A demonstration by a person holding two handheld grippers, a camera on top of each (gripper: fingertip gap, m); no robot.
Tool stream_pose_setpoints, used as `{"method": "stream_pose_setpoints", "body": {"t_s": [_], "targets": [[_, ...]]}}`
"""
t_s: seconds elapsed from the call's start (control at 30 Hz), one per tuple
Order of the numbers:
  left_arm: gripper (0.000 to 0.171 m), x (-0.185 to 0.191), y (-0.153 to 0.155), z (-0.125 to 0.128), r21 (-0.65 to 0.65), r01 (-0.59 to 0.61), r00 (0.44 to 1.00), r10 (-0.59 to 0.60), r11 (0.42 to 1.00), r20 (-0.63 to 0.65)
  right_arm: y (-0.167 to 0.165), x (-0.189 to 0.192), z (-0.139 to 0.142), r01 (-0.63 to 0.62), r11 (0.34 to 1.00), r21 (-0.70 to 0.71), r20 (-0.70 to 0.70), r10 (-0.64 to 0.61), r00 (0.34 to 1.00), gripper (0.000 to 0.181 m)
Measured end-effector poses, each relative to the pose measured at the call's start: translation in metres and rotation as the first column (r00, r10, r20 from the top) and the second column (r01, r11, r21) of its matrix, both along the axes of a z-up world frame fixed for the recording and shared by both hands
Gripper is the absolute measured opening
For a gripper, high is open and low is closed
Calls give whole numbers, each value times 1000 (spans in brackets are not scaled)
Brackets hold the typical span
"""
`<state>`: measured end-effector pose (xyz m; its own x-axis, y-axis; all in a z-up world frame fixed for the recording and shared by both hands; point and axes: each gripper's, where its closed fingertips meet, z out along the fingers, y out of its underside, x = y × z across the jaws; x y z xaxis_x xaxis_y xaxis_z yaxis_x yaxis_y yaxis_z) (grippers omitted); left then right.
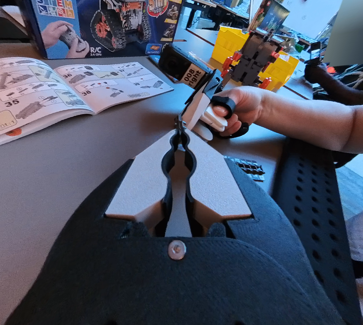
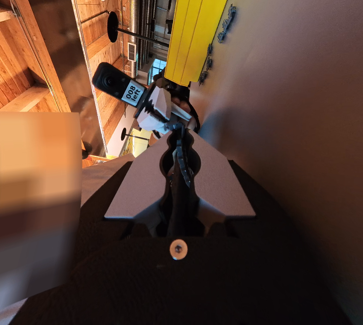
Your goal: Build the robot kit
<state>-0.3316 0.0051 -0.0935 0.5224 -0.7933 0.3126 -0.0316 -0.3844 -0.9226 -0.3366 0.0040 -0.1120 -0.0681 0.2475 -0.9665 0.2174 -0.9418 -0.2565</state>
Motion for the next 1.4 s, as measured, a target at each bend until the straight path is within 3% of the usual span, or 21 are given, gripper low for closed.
{"method": "stream_pose_setpoints", "body": {"t_s": [0.07, 0.23, 0.4, 0.6, 0.67, 0.83, 1.23, 1.4], "targets": [[8, 1, -3, -2, -8, 17, 1000, -17, 1000, -10, 0, 1, -2, 1, 1000, -7, 10, -1, 1000, 6], [3, 0, 1, -8, 43, -18, 996, 22, 999, -92, -1, 0, -5, -4, 1000, 18, 36, 3, 999, 5], [0, -3, 2, -9, -36, -18, 999, 16, 999, -43, -3, -1, -5, -13, 998, 68, 48, 10, 999, 5], [3, 2, -4, 0, 11, 21, 1000, -21, 1000, -22, -2, -2, -8, -5, 999, 37, 60, 3, 998, 5], [15, 1, -4, -7, -11, 24, 998, -24, 1000, -52, 0, -1, -7, 5, 1000, 15, 51, -6, 999, 5], [6, -1, -1, -15, 42, -4, 988, 11, 999, -157, -2, -1, -7, -8, 999, 32, 54, 7, 999, 5], [6, -3, -2, -10, -197, 36, 997, -21, 980, 80, -4, -2, -3, -14, 994, 108, 40, 10, 999, 5], [8, -4, -4, -8, -357, 131, 967, -39, 925, 253, -6, -3, -2, -28, 995, 97, 35, 24, 999, 5]]}}
